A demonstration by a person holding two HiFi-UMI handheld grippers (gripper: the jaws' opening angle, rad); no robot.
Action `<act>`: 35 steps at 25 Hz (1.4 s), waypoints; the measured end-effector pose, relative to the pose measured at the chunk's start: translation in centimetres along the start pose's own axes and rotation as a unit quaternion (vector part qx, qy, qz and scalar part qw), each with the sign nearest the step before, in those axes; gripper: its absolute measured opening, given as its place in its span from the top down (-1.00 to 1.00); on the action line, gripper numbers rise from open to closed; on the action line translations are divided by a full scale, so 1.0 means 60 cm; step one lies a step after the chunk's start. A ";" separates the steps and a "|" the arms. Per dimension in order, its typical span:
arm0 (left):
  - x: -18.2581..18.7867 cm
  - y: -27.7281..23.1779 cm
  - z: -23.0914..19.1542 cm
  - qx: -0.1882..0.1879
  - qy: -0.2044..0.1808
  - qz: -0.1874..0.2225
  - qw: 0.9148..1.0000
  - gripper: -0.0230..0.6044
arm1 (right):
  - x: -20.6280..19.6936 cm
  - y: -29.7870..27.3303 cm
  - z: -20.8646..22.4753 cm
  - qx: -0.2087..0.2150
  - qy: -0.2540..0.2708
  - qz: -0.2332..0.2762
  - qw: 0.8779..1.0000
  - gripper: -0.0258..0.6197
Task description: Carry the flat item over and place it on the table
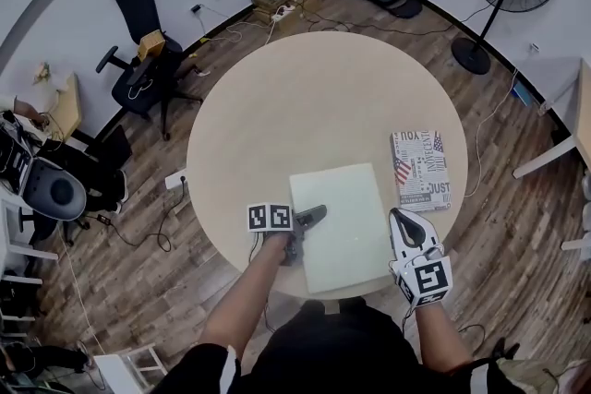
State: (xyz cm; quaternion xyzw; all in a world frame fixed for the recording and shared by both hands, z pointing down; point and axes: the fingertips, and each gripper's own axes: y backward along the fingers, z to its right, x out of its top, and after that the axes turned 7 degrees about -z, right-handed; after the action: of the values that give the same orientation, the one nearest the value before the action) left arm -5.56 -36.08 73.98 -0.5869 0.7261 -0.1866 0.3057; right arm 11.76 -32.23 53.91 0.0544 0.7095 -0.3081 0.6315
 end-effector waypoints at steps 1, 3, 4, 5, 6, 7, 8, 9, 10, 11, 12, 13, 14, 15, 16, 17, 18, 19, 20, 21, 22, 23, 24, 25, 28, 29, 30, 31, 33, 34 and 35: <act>-0.002 0.003 -0.004 0.001 0.003 -0.004 1.000 -0.39 | 0.000 0.001 0.000 0.000 -0.001 -0.001 1.000 0.93; 0.000 0.012 -0.013 0.017 -0.002 0.001 1.000 -0.39 | -0.003 0.002 0.000 -0.002 0.000 -0.002 1.000 0.93; 0.003 0.017 -0.016 0.026 -0.005 0.008 1.000 -0.39 | -0.004 0.003 0.000 -0.003 0.000 -0.003 1.000 0.93; 0.006 0.020 -0.017 0.032 -0.007 0.015 0.999 -0.40 | -0.004 0.003 0.002 -0.004 -0.001 -0.003 1.000 0.93; 0.009 0.024 -0.016 0.040 -0.010 0.021 0.999 -0.40 | -0.005 0.004 0.003 -0.004 -0.001 -0.003 1.000 0.93; 0.013 0.028 -0.016 0.054 -0.019 0.027 0.998 -0.40 | -0.005 0.005 0.005 -0.005 -0.002 -0.003 1.000 0.93; 0.019 0.035 -0.017 0.076 -0.036 0.035 0.996 -0.40 | -0.005 0.006 0.006 -0.006 -0.002 -0.004 1.000 0.93; 0.026 0.043 -0.016 0.103 -0.062 0.046 0.992 -0.40 | -0.005 0.007 0.007 -0.005 -0.004 -0.004 1.000 0.93; 0.034 0.051 -0.013 0.126 -0.090 0.056 0.986 -0.40 | -0.003 0.008 0.007 -0.005 -0.005 -0.003 1.000 0.93; 0.041 0.057 -0.006 0.139 -0.115 0.062 0.982 -0.40 | -0.002 0.009 0.007 -0.004 -0.005 -0.002 1.000 0.93; 0.047 0.060 0.002 0.143 -0.130 0.066 0.979 -0.40 | 0.000 0.010 0.006 -0.003 -0.006 -0.001 1.000 0.93; 0.051 0.062 0.009 0.144 -0.137 0.069 0.978 -0.40 | 0.002 0.010 0.005 -0.002 -0.005 0.000 1.000 0.93; 0.056 0.066 0.012 0.148 -0.140 0.074 0.976 -0.40 | 0.004 0.009 0.004 -0.001 -0.004 0.000 1.000 0.93; 0.060 0.070 0.014 0.157 -0.144 0.080 0.974 -0.40 | 0.005 0.009 0.002 0.000 -0.003 0.001 1.000 0.93; 0.063 0.076 0.015 0.166 -0.150 0.086 0.971 -0.40 | 0.006 0.008 0.001 0.001 -0.002 0.001 1.000 0.93; 0.067 0.082 0.018 0.173 -0.157 0.093 0.968 -0.40 | 0.007 0.007 -0.001 0.002 -0.001 0.002 1.000 0.93; 0.070 0.089 0.024 0.177 -0.165 0.101 0.965 -0.40 | 0.009 0.006 -0.003 0.003 0.000 0.004 1.000 0.93; 0.073 0.095 0.030 0.180 -0.174 0.109 0.962 -0.40 | 0.011 0.004 -0.004 0.005 0.001 0.005 1.000 0.93; 0.076 0.102 0.037 0.183 -0.182 0.117 0.959 -0.40 | 0.013 0.003 -0.006 0.006 0.002 0.007 1.000 0.93; 0.079 0.110 0.046 0.186 -0.191 0.126 0.955 -0.40 | 0.014 0.001 -0.008 0.007 0.004 0.007 1.000 0.93; 0.082 0.119 0.055 0.188 -0.201 0.135 0.952 -0.40 | 0.016 0.000 -0.010 0.009 0.005 0.008 1.000 0.93; 0.085 0.128 0.067 0.189 -0.212 0.146 0.948 -0.40 | 0.018 -0.003 -0.012 0.010 0.007 0.009 1.000 0.93; 0.088 0.138 0.080 0.186 -0.222 0.159 0.944 -0.40 | 0.020 -0.005 -0.014 0.012 0.008 0.010 1.000 0.93; 0.092 0.148 0.094 0.182 -0.233 0.174 0.939 -0.40 | 0.022 -0.008 -0.017 0.013 0.010 0.011 1.000 0.93; 0.098 0.180 0.137 0.173 -0.268 0.215 0.923 -0.40 | 0.029 -0.015 -0.022 0.020 0.006 0.018 1.000 0.93; 0.099 0.192 0.150 0.173 -0.280 0.226 0.917 -0.40 | 0.032 -0.017 -0.024 0.023 0.000 0.022 0.999 0.93; 0.099 0.206 0.161 0.176 -0.291 0.237 0.910 -0.40 | 0.036 -0.020 -0.027 0.027 -0.007 0.026 0.999 0.93; 0.099 0.222 0.172 0.180 -0.301 0.248 0.903 -0.40 | 0.041 -0.022 -0.029 0.030 -0.012 0.030 0.999 0.93; 0.096 0.251 0.194 0.185 -0.316 0.269 0.891 -0.39 | 0.049 -0.024 -0.029 0.031 -0.022 0.033 0.999 0.93; 0.095 0.264 0.205 0.188 -0.321 0.280 0.885 -0.39 | 0.051 -0.025 -0.027 0.031 -0.027 0.033 0.999 0.93; 0.093 0.277 0.214 0.190 -0.324 0.293 0.879 -0.38 | 0.053 -0.025 -0.025 0.031 -0.031 0.034 0.998 0.93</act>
State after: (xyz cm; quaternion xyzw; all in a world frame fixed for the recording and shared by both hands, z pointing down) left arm -10.01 -36.31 52.73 -0.3056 0.6759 -0.0224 0.6703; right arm 9.13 -33.66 51.51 0.0883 0.6772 -0.3101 0.6614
